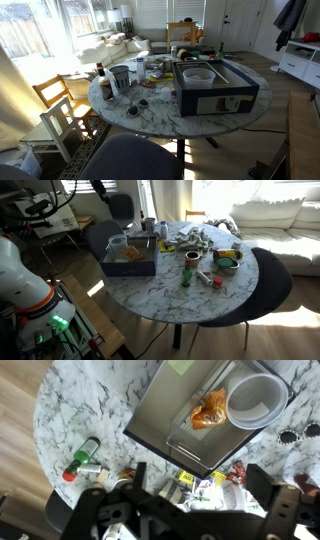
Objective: Put the white bottle next to the green bottle
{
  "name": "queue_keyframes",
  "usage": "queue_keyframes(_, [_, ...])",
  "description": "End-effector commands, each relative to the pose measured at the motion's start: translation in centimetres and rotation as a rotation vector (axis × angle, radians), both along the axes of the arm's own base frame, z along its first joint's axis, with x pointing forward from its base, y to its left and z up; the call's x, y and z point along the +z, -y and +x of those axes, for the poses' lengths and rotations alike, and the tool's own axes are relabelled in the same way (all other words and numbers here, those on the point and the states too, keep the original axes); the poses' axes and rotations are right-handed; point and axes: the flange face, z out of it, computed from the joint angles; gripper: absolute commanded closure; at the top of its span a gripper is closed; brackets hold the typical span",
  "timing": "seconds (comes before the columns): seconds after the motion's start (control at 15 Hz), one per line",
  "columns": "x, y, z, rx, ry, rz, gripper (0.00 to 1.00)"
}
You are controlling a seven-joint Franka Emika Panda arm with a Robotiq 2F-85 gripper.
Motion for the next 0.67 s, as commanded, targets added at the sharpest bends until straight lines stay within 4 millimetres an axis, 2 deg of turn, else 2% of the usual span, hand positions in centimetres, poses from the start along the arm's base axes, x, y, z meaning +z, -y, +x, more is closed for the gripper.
queue_keyframes(0.0, [-1.5, 1.5, 7.4, 0.069, -0.003, 0.052, 0.00])
queue_keyframes(0.33, [-4.0, 2.2, 15.8, 0.209, -0.019, 0.092, 0.00])
queue_keyframes(0.6, [-6.6, 2.0, 20.9, 0.322, -0.088, 0.090, 0.00])
